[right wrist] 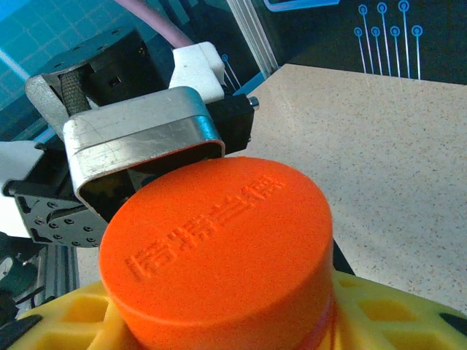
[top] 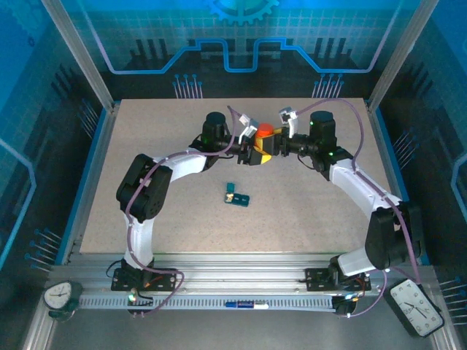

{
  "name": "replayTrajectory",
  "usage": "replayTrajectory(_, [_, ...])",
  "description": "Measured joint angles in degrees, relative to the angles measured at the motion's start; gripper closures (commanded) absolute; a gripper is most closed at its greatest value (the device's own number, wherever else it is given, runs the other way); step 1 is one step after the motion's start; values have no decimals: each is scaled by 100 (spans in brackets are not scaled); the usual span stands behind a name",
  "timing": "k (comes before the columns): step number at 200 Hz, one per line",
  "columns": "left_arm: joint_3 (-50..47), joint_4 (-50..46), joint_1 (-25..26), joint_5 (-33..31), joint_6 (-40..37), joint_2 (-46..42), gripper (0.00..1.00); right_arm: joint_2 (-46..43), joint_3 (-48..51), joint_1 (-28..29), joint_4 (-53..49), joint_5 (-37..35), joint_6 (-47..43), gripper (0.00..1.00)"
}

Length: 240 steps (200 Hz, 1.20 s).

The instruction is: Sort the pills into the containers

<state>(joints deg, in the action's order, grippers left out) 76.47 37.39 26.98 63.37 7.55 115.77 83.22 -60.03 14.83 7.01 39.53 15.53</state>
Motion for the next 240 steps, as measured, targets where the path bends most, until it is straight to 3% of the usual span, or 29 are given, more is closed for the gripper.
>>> replayTrajectory(41, [-13, 85, -4, -74, 83, 0, 86, -11, 278, -39, 605, 0, 258, 70])
replayTrajectory(136, [-122, 1777, -26, -138, 1469, 164, 80, -216, 1047, -240, 2369, -26, 1460, 74])
replayTrajectory(168, [-138, 2020, -26, -142, 1670, 186, 81, -308, 1292, -326, 2771, -33, 1757, 74])
replayTrajectory(196, [-138, 2262, -55, -140, 1875, 249, 100, -313, 1379, -367, 2922, -24, 1926, 74])
replayTrajectory(205, [-138, 2306, -59, -138, 1930, 260, 100, -315, 1397, -372, 2951, -24, 1950, 73])
replayTrajectory(224, [-138, 2409, -61, -138, 1974, 280, 100, -315, 1397, -382, 2983, -4, 1976, 66])
replayTrajectory(240, [-138, 2461, -63, -138, 2009, 282, 100, -313, 1397, -393, 2992, 20, 1987, 41])
